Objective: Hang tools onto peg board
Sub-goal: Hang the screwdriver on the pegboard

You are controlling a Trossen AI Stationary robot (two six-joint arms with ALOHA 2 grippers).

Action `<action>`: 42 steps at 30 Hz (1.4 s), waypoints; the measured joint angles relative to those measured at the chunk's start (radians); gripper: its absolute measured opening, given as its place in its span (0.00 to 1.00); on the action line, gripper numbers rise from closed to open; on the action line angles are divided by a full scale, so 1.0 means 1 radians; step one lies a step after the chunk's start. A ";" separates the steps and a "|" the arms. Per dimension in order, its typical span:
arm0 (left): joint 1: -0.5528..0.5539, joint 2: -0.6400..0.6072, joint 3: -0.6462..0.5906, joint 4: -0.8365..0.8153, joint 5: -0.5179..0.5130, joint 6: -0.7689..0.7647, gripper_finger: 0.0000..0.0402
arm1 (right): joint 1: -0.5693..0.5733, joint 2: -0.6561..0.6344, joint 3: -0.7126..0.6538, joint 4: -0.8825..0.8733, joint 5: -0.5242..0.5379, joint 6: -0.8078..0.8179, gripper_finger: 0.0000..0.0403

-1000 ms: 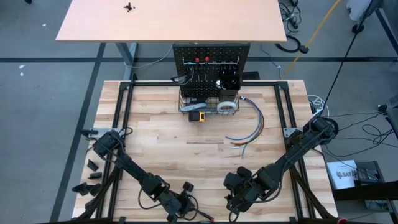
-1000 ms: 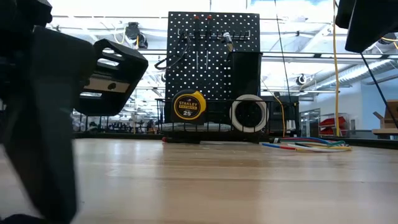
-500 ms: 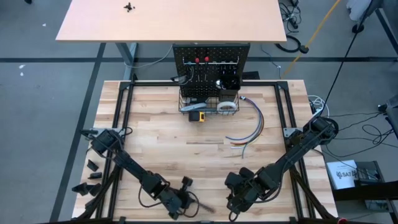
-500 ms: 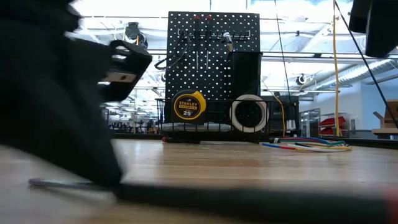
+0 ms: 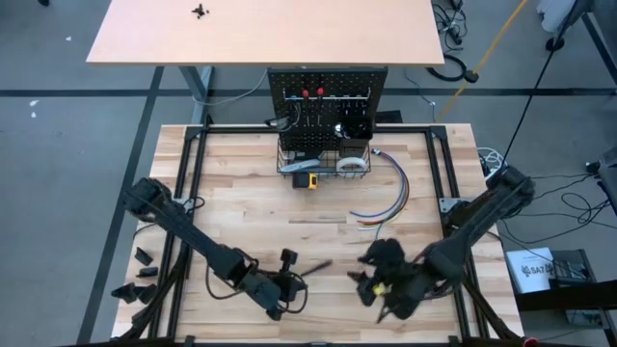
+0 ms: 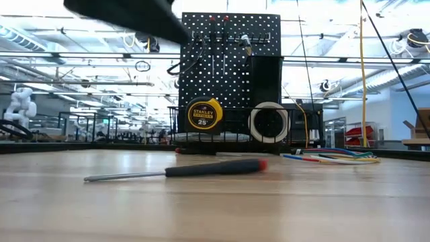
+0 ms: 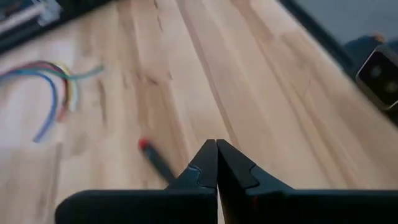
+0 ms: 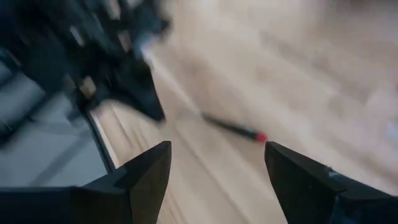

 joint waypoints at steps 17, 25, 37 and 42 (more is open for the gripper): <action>0.123 -0.221 0.002 -0.443 0.007 -0.555 0.00 | 0.032 -0.300 0.000 0.024 0.481 -0.303 0.63; 0.152 -0.220 0.002 -0.668 0.031 -1.283 0.05 | -0.147 -0.354 0.000 -0.226 0.316 -0.404 0.63; 0.234 -0.054 0.002 -0.846 0.124 -1.745 0.40 | -0.422 -0.406 0.000 -0.303 -0.029 -0.941 0.63; 0.236 0.033 0.002 -0.798 0.167 -1.931 0.47 | -0.528 -0.406 0.000 -0.254 -0.152 -1.138 0.63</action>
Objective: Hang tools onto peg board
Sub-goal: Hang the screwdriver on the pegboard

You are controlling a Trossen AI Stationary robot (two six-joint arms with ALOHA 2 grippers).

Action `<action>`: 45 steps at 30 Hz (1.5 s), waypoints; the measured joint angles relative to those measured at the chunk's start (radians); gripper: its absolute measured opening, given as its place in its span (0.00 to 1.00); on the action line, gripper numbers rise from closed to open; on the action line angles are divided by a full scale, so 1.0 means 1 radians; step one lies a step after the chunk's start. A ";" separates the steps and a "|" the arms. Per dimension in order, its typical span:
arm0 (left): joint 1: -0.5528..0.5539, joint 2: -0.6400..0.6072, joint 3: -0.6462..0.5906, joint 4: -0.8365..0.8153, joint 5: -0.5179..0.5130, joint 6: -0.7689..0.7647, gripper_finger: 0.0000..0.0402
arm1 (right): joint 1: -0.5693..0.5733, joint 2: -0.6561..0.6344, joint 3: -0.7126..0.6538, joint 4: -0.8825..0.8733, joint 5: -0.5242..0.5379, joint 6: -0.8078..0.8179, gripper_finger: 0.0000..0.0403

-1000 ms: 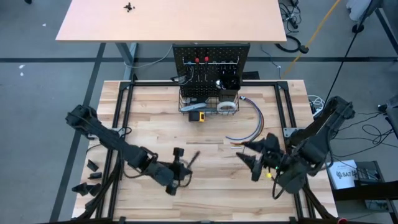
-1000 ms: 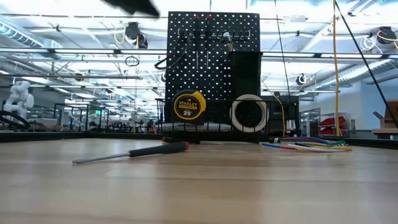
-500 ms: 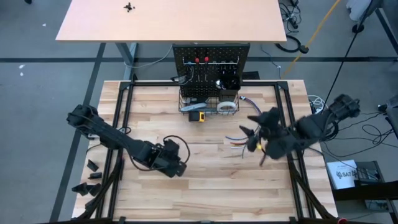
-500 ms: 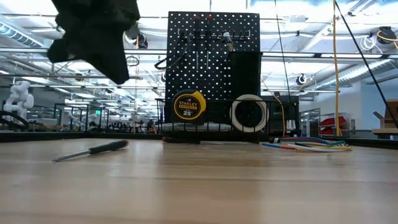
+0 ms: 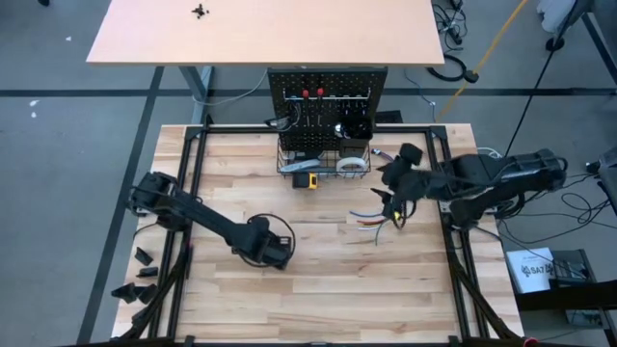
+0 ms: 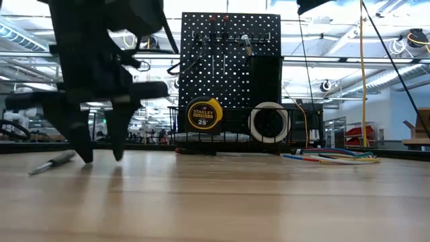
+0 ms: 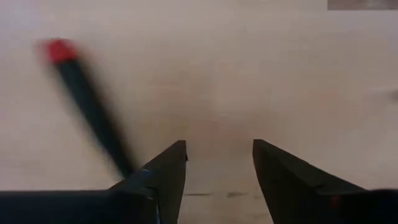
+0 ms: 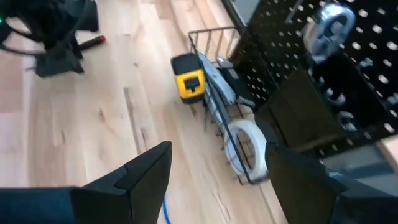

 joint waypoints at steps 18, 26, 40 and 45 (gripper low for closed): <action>-0.108 -0.129 0.183 -0.317 -0.090 -0.179 0.48 | -0.329 0.082 0.000 0.248 -0.521 -0.229 0.63; -0.270 -0.124 0.186 -0.393 0.248 -0.336 0.48 | -0.341 0.233 0.000 0.234 -0.622 -0.305 0.63; -0.453 -0.016 0.174 -0.367 0.241 0.371 0.46 | -0.341 0.391 0.000 0.355 -0.784 -0.387 0.63; -0.502 0.007 0.174 -0.200 0.254 0.614 0.25 | -0.341 0.392 0.000 0.361 -0.782 -0.366 0.63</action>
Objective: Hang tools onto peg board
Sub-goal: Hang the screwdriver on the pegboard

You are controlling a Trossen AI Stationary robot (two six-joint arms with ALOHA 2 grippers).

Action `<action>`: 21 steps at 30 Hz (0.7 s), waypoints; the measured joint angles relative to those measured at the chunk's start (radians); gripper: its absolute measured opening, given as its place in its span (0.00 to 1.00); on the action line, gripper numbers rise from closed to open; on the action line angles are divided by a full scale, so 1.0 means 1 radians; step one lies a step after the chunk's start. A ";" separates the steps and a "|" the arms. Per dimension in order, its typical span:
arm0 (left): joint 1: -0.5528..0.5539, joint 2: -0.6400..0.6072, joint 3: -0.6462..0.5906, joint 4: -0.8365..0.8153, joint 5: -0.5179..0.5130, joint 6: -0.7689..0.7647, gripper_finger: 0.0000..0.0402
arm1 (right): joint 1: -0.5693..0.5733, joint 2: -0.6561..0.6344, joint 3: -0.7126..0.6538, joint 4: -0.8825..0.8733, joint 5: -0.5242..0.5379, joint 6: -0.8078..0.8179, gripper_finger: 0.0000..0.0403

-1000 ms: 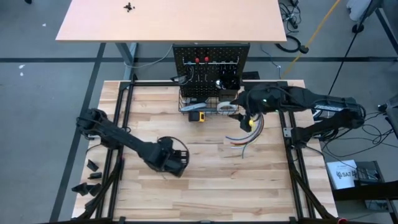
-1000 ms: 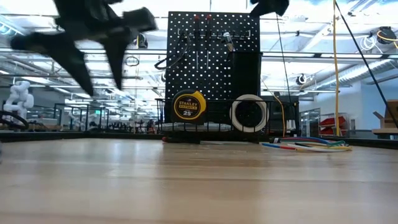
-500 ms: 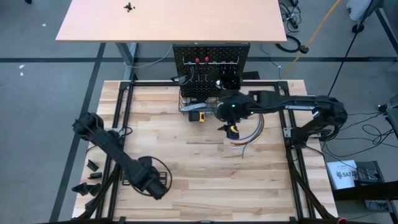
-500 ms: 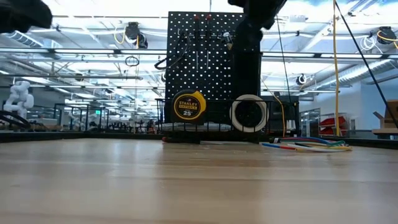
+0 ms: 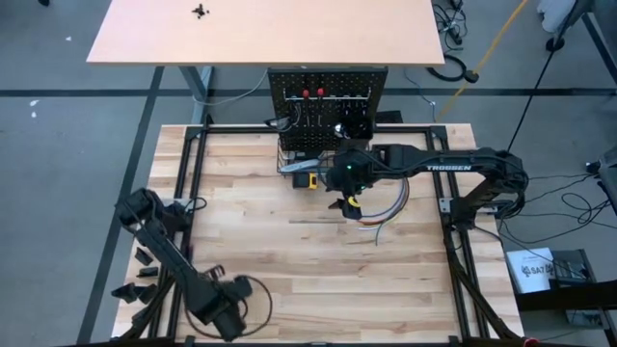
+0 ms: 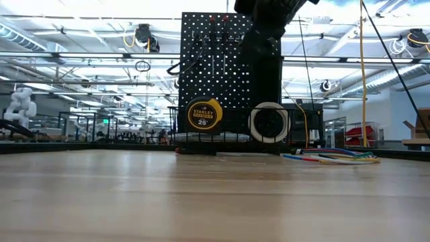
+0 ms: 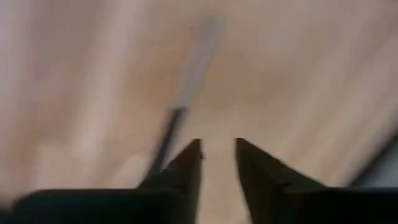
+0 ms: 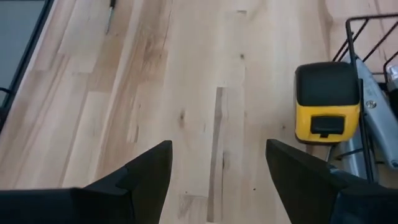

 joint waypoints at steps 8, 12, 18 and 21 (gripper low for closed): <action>-0.100 0.155 0.007 0.139 0.104 0.108 0.01 | -0.006 0.000 0.000 0.003 0.003 0.114 0.63; -0.118 0.201 0.017 0.122 0.116 0.154 0.01 | -0.005 0.000 0.000 0.003 0.003 0.155 0.63; -0.117 0.182 0.016 0.070 0.065 0.209 0.00 | -0.008 0.000 0.000 0.024 0.003 0.176 0.63; -0.117 0.166 0.007 0.064 0.055 0.273 0.00 | -0.010 -0.001 0.000 0.044 0.003 0.192 0.63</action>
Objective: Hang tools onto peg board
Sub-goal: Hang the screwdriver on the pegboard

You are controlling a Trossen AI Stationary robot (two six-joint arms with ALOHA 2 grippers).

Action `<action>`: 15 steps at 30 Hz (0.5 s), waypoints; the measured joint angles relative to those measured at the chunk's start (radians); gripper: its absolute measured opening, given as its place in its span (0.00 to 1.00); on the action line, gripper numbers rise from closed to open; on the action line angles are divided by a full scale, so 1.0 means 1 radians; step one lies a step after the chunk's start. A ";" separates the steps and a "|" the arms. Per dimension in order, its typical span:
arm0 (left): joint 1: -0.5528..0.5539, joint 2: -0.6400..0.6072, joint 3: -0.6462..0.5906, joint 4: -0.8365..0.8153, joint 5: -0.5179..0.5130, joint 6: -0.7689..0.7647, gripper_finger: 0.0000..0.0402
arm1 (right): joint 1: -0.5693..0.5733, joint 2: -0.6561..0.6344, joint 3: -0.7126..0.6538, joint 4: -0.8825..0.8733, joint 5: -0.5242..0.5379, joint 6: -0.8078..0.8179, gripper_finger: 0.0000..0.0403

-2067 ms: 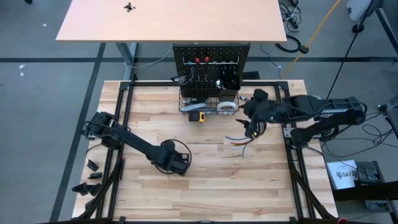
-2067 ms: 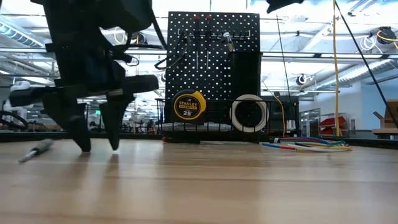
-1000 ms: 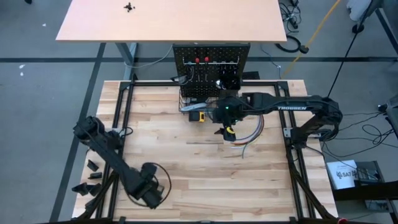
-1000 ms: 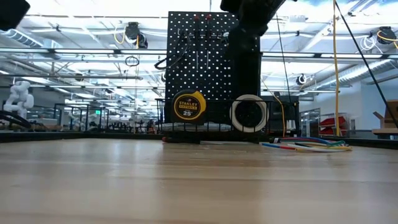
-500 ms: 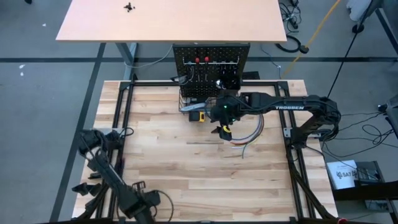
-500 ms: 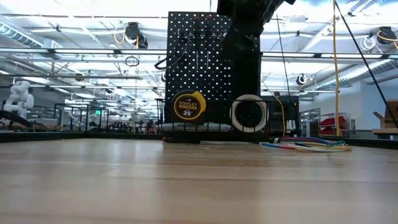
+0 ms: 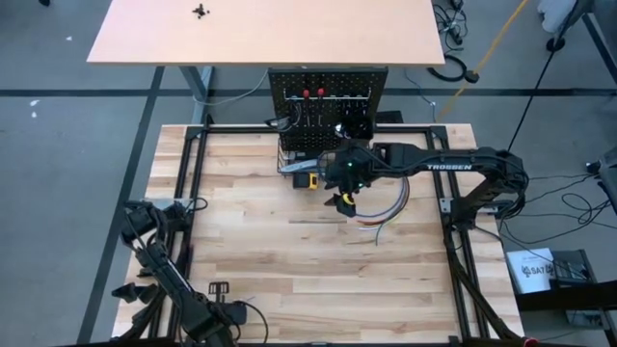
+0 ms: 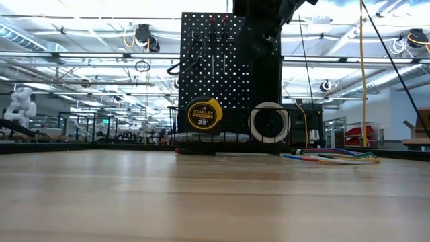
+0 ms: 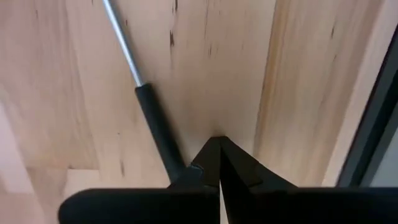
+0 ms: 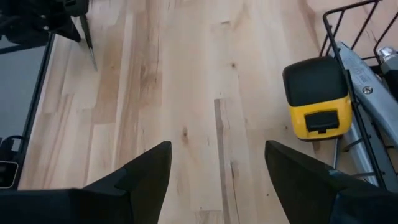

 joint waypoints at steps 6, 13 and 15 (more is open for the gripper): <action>0.021 -0.042 -0.013 -0.150 -0.104 -0.005 0.00 | -0.001 0.000 0.000 0.007 0.001 0.005 0.63; 0.090 -0.233 -0.014 -0.300 -0.388 -0.003 0.00 | -0.001 0.000 0.000 0.008 0.000 0.027 0.63; 0.115 -0.300 -0.011 -0.315 -0.451 -0.018 0.00 | -0.001 0.000 0.000 -0.003 0.000 0.027 0.63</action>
